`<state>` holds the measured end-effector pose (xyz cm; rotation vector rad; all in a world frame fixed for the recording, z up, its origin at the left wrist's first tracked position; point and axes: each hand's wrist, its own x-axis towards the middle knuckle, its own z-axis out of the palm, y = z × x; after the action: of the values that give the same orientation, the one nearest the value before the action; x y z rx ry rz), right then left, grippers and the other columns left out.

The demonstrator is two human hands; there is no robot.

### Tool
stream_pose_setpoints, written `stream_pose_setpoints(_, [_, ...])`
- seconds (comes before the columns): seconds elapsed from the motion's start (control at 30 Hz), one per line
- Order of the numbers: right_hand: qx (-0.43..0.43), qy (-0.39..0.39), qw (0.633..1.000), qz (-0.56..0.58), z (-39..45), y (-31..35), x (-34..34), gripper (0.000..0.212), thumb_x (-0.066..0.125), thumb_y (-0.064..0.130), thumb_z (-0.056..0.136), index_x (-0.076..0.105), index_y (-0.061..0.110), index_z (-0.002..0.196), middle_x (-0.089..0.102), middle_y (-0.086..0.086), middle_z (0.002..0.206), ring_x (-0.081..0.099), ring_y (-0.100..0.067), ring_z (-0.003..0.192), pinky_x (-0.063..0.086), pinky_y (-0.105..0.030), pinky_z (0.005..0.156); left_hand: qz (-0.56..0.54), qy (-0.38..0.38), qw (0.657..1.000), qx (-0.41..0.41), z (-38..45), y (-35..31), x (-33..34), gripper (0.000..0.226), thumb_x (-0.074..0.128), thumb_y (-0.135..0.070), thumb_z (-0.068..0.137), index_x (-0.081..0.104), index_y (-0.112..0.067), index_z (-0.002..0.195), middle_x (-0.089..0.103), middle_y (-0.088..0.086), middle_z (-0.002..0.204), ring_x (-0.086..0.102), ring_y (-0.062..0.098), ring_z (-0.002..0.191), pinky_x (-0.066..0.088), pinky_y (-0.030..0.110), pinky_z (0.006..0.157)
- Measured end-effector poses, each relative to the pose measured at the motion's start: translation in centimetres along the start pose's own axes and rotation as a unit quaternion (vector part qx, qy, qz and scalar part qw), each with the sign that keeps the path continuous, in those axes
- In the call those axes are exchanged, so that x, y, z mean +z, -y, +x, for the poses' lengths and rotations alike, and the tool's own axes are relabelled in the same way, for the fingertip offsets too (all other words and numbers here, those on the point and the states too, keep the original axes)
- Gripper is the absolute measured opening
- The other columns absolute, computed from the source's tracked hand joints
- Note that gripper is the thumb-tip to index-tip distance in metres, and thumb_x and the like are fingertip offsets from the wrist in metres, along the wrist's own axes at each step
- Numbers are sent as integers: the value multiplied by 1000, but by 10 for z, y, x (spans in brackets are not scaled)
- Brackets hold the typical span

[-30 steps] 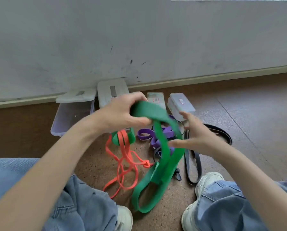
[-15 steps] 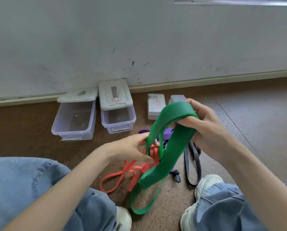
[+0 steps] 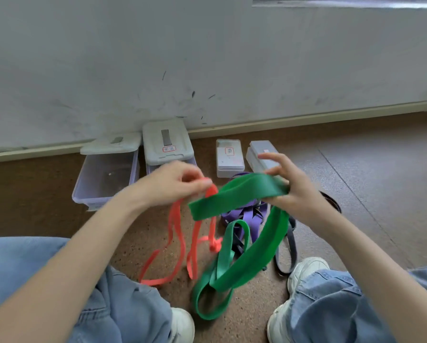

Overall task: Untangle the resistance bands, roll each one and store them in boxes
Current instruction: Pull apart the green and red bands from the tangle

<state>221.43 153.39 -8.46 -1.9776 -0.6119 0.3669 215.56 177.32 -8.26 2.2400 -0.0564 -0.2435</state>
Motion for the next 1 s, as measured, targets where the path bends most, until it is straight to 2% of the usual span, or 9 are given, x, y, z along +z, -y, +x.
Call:
stream_pose_setpoints(0.1, [-98,69,962,-244,0,-6,17,58,72,13,75,49,32,126,57,15,112,56,0,96,40,-12,83,-97,-85,990,57,-5,-30,-10,27,52,-32,92,62,-21,69,54,-15,53,49,1,55,39,11,55])
stream_pose_setpoints(0.2, [-47,164,925,-339,-4,-19,33,74,72,33,76,33,29,138,45,4,128,43,-13,116,37,-28,97,-171,-99,976,95,-12,-47,-9,25,50,-28,93,59,-16,73,48,-13,48,48,7,50,42,17,55])
stream_pose_setpoints(0.27, [-19,171,948,-266,-4,-22,37,86,75,41,72,27,26,142,38,4,138,36,-11,126,33,-27,103,-214,-82,967,110,-15,-53,-11,26,50,-29,89,59,-6,80,47,-13,49,43,3,44,39,16,49])
stream_pose_setpoints(0.37, [-13,136,986,-96,0,-14,43,79,78,44,68,37,30,135,48,15,131,45,3,119,37,-12,95,-214,-44,967,132,-18,-59,-6,30,51,-30,84,59,-2,82,50,-15,49,45,-1,44,38,12,50])
stream_pose_setpoints(0.5, [-6,152,988,24,-1,0,56,68,72,51,66,44,34,126,53,18,125,50,5,115,41,-20,98,-250,-31,954,162,-17,-64,1,19,54,-30,87,60,-13,80,52,-19,50,44,-3,46,39,11,52])
stream_pose_setpoints(0.6, [6,144,985,97,-4,4,65,52,75,34,70,51,31,116,61,12,117,59,-7,108,47,-21,93,-317,-38,933,164,-14,-62,3,18,57,-32,90,64,-23,76,44,-11,58,38,5,54,43,19,62])
stream_pose_setpoints(0.7, [30,147,972,179,-7,5,71,33,73,6,77,59,9,108,71,1,97,67,-13,89,53,-21,76,-421,-38,896,135,-11,-63,9,17,62,-32,87,67,-23,74,52,-8,64,52,4,61,50,26,81])
stream_pose_setpoints(0.9, [35,213,971,102,-12,2,70,25,68,-4,79,58,4,100,61,1,72,59,-9,63,53,-24,70,-580,-61,798,148,-9,-62,-9,23,60,-39,73,70,-19,79,68,-4,90,63,10,90,53,24,81])
stream_pose_setpoints(1.0, [56,172,979,99,-16,-5,76,9,64,-2,82,59,-1,89,57,3,66,58,-2,58,53,-24,64,-524,-74,840,118,-7,-48,-8,36,57,-42,76,64,-24,106,65,-4,114,60,13,109,50,31,93])
